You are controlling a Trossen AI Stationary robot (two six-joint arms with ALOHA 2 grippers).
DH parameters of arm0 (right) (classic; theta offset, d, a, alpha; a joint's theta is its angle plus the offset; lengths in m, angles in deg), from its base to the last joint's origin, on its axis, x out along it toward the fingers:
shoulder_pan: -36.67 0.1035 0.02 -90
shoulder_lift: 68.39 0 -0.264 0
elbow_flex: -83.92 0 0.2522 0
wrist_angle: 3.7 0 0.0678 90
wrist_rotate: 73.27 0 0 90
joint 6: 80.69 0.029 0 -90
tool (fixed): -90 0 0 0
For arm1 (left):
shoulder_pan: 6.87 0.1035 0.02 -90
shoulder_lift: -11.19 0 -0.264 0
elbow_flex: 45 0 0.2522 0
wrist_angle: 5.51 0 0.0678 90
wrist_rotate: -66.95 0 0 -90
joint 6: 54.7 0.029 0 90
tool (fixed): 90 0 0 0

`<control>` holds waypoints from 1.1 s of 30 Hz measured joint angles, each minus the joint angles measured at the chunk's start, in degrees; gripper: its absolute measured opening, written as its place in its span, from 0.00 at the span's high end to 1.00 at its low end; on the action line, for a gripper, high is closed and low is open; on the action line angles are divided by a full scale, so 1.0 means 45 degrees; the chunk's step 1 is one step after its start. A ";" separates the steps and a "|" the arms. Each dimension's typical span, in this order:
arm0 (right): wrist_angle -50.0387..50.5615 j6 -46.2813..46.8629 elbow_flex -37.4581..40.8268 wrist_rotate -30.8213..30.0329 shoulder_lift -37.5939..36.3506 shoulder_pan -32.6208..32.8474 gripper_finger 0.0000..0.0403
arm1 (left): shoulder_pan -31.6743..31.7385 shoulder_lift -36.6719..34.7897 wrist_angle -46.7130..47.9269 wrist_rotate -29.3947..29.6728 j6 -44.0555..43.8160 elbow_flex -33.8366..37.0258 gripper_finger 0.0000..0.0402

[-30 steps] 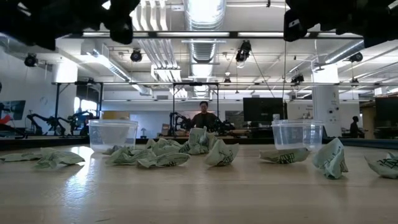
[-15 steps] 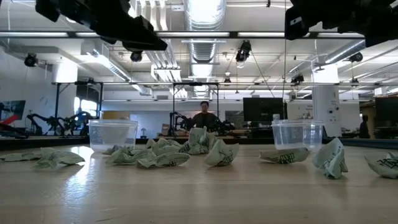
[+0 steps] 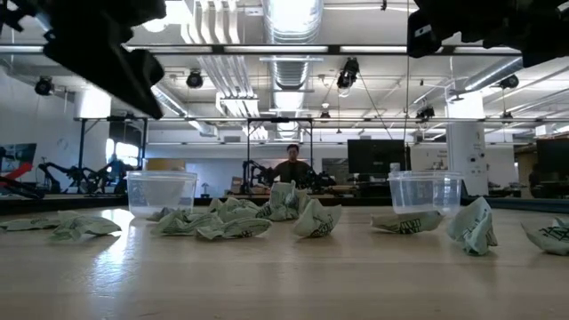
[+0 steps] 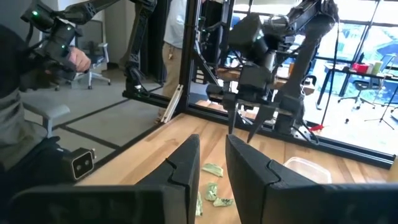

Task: Pick and place Stevia / Truvia into bins
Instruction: Put the stevia packet into the left transparent container

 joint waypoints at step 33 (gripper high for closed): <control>-0.0027 -0.0317 0.0005 -0.0022 0.0000 -0.0005 0.83 | -0.1548 0.0426 0.3149 0.0334 -0.6590 0.1832 0.63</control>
